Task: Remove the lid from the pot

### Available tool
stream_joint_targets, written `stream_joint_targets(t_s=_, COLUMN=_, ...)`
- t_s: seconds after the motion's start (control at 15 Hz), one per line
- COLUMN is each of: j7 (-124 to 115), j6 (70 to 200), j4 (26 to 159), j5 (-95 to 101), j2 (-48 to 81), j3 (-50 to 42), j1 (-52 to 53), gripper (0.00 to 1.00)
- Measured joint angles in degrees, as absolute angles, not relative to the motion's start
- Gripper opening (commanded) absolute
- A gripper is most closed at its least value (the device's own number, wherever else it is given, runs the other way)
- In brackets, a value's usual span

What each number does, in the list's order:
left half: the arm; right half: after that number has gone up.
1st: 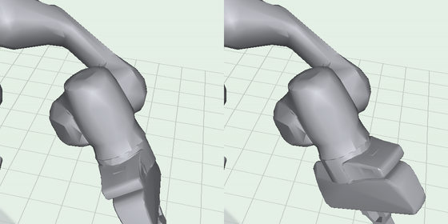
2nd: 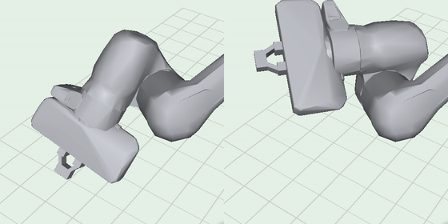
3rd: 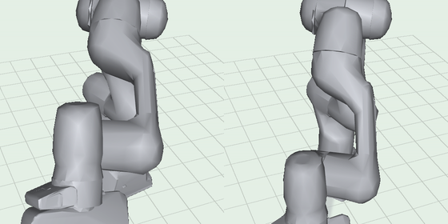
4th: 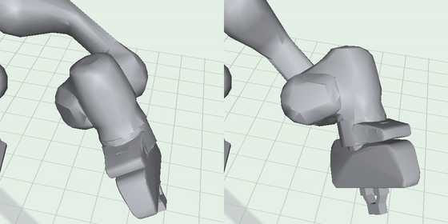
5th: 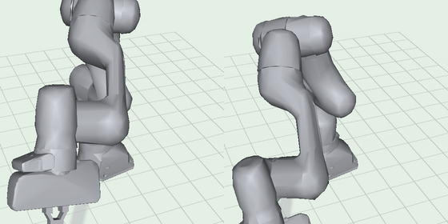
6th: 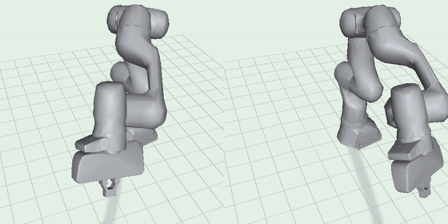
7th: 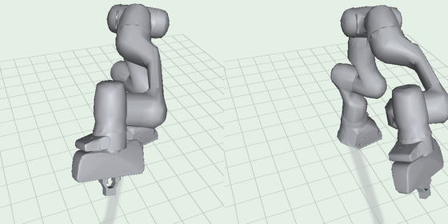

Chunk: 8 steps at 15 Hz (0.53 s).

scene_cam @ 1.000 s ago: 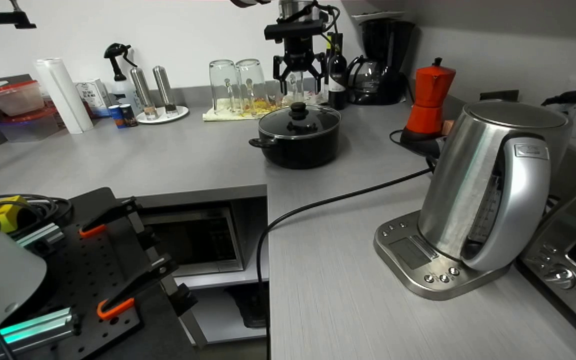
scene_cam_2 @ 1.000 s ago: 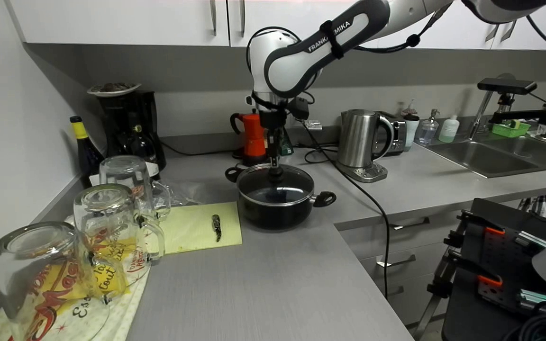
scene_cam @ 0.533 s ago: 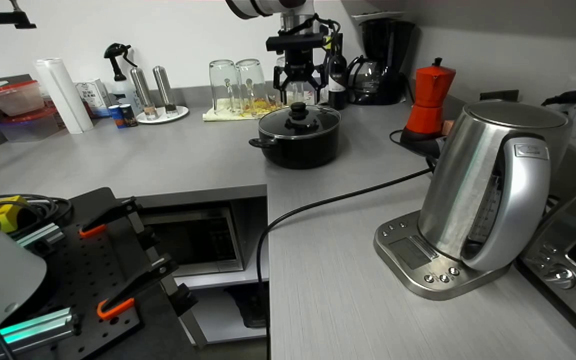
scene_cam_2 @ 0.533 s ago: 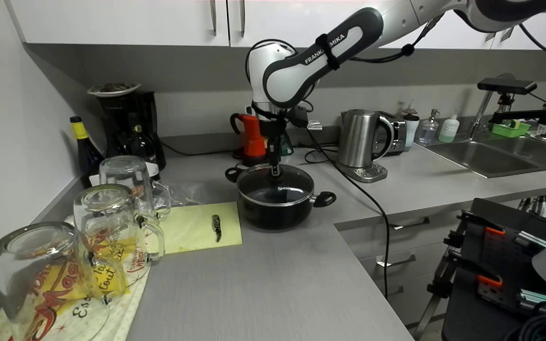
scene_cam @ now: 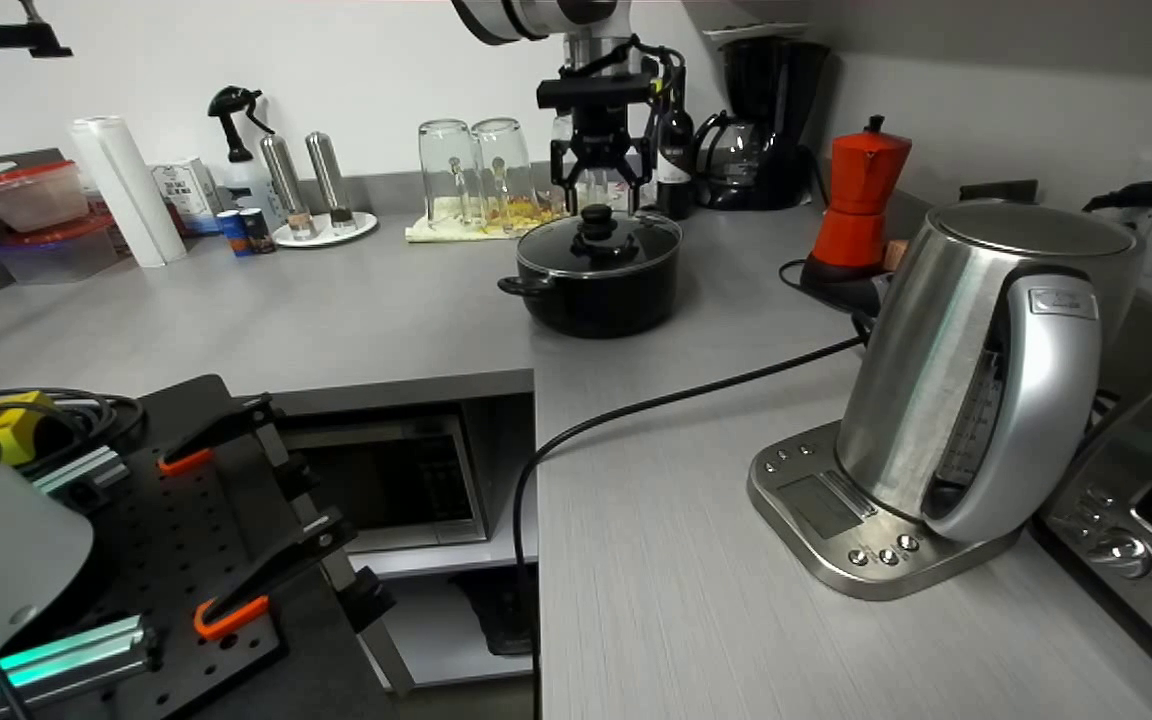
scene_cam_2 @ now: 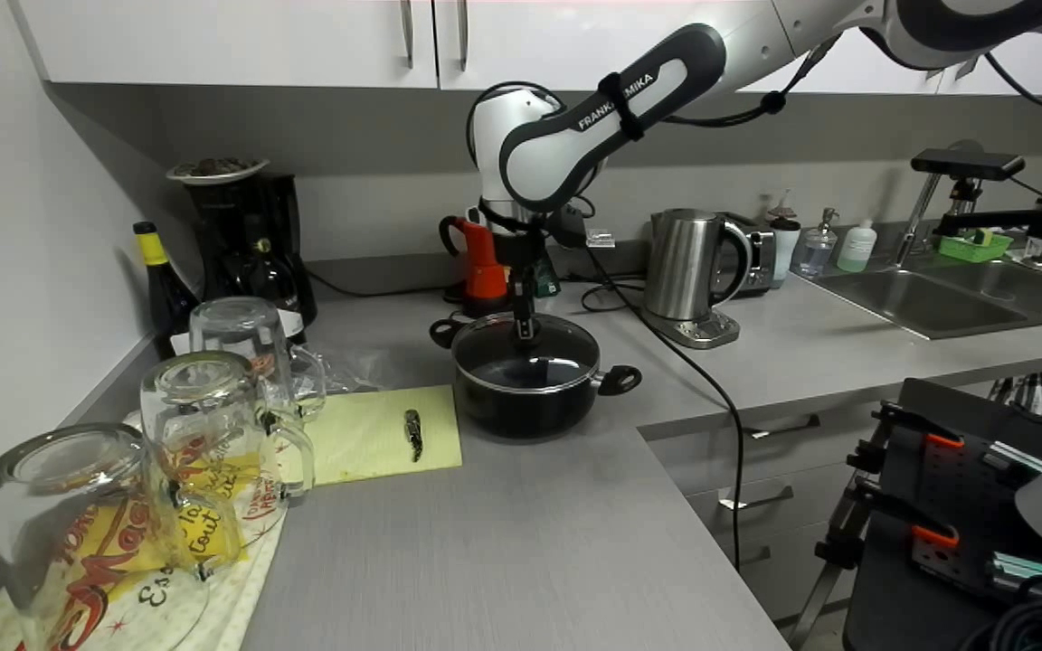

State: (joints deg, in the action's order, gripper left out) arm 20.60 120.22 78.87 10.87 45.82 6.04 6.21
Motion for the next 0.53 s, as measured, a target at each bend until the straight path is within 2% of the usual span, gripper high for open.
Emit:
stream_joint_targets(t_s=0.27, j7=21.32, j6=120.09, j4=78.66, j5=10.81, j2=46.0, j3=6.33, j1=6.2, gripper=0.28)
stream_joint_targets(t_s=0.33, j7=21.39, j6=120.06, j4=78.64, j5=10.82, j2=45.99, j3=6.44, j1=6.2, gripper=0.25)
stream_joint_targets(t_s=0.53, j7=21.49, j6=120.04, j4=78.58, j5=10.82, j2=46.0, j3=6.49, j1=6.16, gripper=0.25)
